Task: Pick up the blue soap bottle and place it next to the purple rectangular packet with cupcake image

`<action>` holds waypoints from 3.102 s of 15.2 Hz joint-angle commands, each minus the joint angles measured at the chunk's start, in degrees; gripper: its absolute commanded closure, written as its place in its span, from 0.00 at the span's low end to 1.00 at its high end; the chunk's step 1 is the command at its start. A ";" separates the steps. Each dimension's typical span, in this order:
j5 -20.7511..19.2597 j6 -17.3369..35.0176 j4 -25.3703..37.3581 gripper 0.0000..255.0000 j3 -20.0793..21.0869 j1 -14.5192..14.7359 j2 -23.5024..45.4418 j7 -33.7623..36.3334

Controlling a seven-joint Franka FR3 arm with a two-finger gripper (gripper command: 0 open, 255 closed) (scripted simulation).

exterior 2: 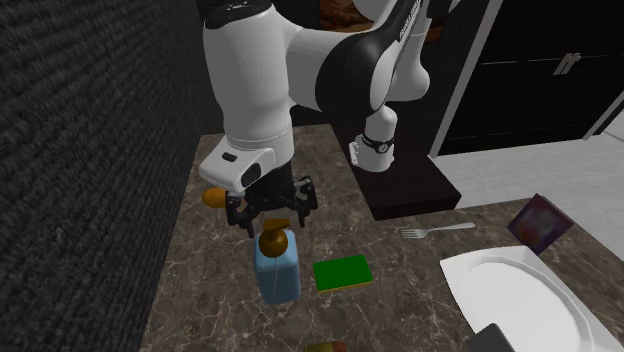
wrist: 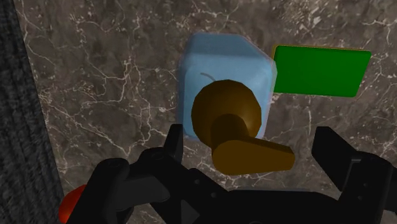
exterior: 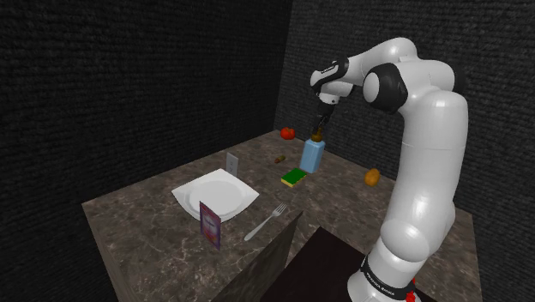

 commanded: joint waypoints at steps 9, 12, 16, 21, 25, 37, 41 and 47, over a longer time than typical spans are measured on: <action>0.01 0.04 -0.03 1.00 0.00 0.00 0.01 -0.01; 0.01 0.07 -0.06 1.00 0.00 -0.01 0.00 -0.02; -0.53 -2.00 1.52 1.00 -0.20 0.07 -0.63 0.44; -1.23 -5.52 4.44 1.00 -0.46 0.06 -1.41 1.07; -1.61 -8.43 7.07 1.00 -0.63 -0.05 -1.79 1.47; -1.70 -17.78 16.80 1.00 -0.97 -1.05 -1.44 2.16; -1.34 -21.18 20.80 1.00 -1.05 -1.71 -0.74 2.23; -0.33 -26.68 27.81 1.00 -1.13 -3.16 0.98 2.23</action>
